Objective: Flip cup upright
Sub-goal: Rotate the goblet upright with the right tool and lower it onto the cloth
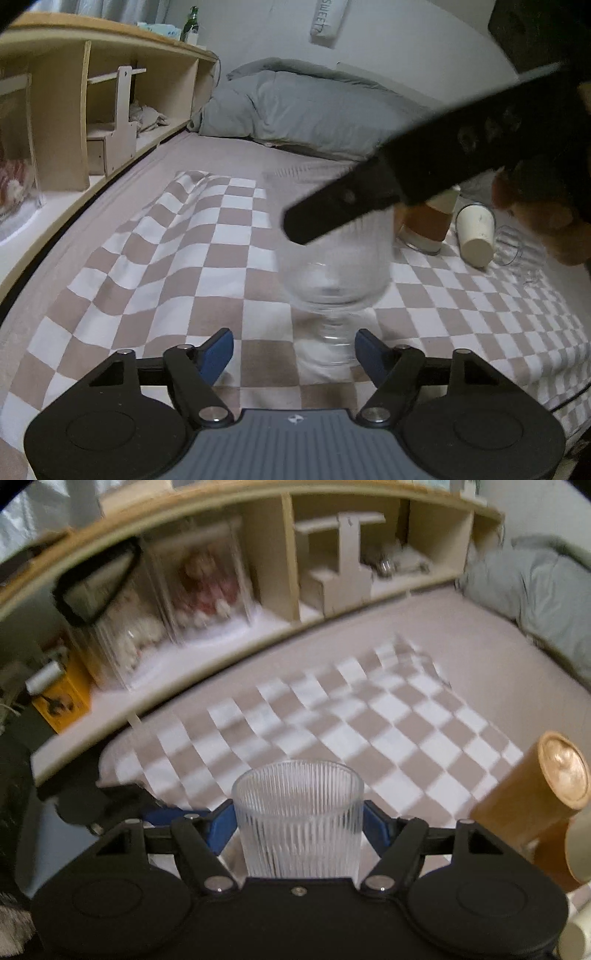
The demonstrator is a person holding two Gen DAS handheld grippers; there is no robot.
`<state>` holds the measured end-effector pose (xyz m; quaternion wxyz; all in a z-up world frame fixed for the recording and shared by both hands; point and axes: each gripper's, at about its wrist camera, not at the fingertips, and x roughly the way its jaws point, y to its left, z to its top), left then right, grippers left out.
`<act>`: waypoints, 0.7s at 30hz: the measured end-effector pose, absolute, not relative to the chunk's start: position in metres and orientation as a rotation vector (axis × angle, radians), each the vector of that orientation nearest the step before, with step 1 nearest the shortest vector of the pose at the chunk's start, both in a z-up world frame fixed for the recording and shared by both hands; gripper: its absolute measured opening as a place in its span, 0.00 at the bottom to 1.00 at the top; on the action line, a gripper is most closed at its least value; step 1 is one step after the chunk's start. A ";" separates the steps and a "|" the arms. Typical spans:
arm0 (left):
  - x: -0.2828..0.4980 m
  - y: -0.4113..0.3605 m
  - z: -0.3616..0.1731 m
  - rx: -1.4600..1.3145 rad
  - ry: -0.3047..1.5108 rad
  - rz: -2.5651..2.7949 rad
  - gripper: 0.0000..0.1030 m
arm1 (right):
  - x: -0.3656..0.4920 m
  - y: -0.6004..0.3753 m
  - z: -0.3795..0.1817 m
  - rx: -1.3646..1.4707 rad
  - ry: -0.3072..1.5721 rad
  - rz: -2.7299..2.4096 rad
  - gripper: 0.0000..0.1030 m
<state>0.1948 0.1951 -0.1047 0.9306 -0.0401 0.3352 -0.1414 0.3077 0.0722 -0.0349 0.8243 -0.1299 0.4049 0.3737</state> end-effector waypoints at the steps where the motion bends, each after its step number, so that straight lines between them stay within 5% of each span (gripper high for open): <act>1: 0.196 0.195 -0.107 -0.072 0.688 -0.283 0.66 | 0.304 0.074 -0.034 -0.267 0.842 0.803 0.70; 8: 0.197 0.198 -0.123 0.004 0.681 -0.221 0.45 | 0.278 0.088 -0.035 -0.239 0.739 0.841 0.70; 21: 0.198 0.197 -0.119 0.018 0.681 -0.228 0.46 | 0.273 0.086 -0.044 -0.198 0.736 0.812 0.71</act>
